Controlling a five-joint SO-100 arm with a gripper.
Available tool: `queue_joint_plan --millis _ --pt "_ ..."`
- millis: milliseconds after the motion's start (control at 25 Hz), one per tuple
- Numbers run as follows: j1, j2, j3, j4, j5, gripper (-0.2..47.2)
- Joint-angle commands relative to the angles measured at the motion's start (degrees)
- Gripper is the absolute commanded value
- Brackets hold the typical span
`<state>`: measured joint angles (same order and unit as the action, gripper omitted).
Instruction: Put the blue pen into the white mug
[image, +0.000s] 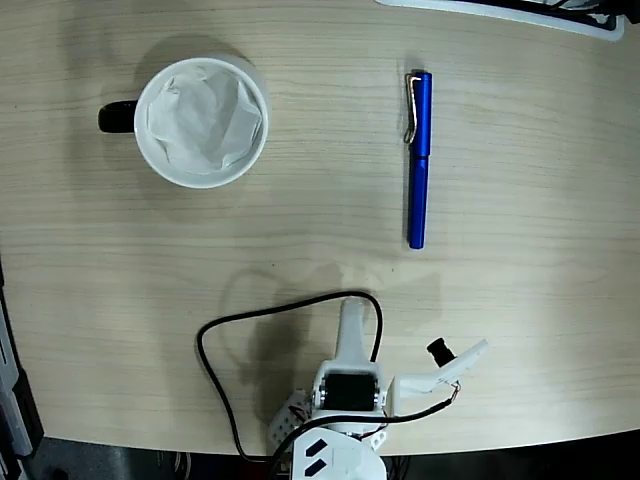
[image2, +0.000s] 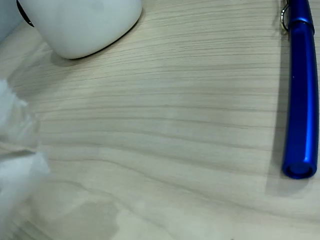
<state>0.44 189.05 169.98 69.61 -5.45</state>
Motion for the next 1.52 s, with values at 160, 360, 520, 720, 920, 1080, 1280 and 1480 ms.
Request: queue_joint_plan --millis 160,360,520,720,920,1080,1280,1480 --pt "0.4 3.1 0.6 1.4 -0.1 0.1" --pt "0.4 2.5 0.5 1.2 -0.2 0.1" --pt "0.9 1.1 -0.1 0.7 -0.2 0.1" --pt "1.2 -1.9 -3.1 -0.7 -0.2 0.1" --pt "1.4 -6.2 -7.7 -1.1 -0.2 0.1" --pt "2.1 -10.9 -12.6 -1.2 -0.2 0.1" --pt "3.4 -19.1 -20.2 -1.2 -0.3 0.1" --pt "5.5 -31.6 -31.5 -0.7 -2.0 0.1"
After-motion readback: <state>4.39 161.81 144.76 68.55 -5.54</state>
